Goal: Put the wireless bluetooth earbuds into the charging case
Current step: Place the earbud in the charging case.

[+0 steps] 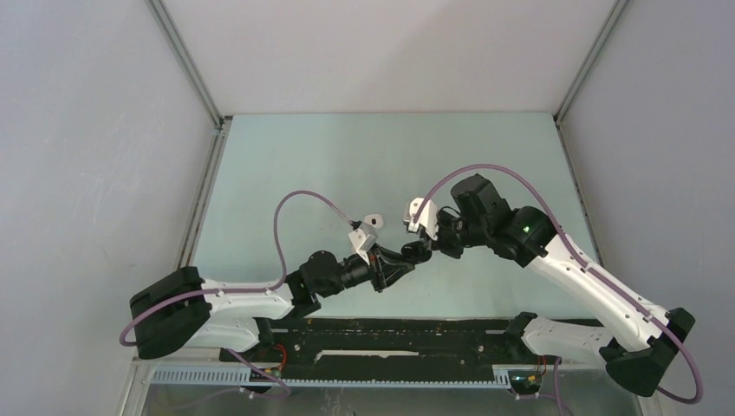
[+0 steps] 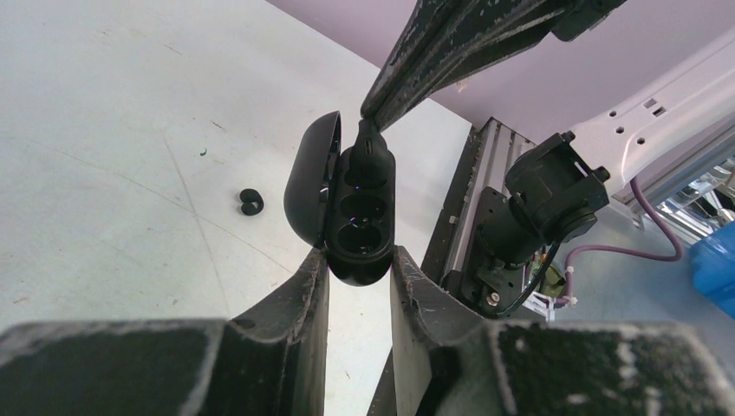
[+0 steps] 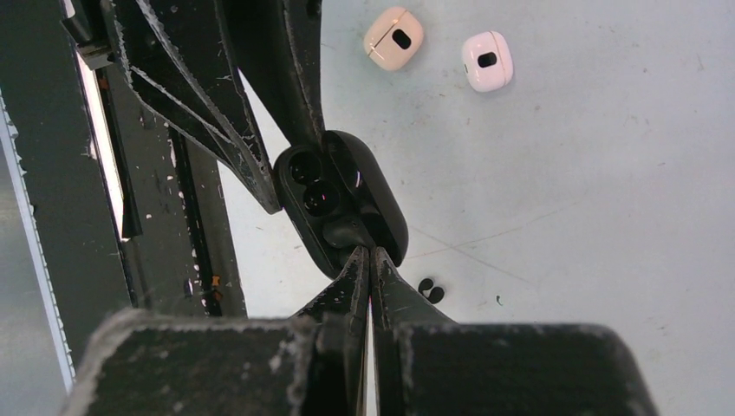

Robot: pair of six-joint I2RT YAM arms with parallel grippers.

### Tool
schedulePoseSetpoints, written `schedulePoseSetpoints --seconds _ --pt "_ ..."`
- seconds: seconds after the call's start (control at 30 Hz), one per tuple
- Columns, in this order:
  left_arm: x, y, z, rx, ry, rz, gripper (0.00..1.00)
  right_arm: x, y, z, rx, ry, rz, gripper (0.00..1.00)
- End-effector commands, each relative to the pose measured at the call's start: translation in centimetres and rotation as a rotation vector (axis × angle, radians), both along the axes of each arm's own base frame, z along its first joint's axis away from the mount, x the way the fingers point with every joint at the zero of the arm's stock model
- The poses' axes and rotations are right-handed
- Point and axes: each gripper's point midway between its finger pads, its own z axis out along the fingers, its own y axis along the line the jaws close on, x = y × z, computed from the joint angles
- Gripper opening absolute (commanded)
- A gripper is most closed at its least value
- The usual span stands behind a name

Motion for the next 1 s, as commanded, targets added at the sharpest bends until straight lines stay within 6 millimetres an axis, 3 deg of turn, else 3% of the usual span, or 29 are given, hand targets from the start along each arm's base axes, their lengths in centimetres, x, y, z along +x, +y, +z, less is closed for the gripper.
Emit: schedulePoseSetpoints --seconds 0.0,0.97 --pt "0.52 0.46 2.42 -0.076 -0.033 0.029 0.00 -0.06 0.72 0.28 0.010 -0.024 0.033 0.00" --pt "1.00 0.88 2.35 -0.084 -0.024 0.058 0.00 0.21 0.24 -0.22 -0.036 -0.043 0.013 0.00"
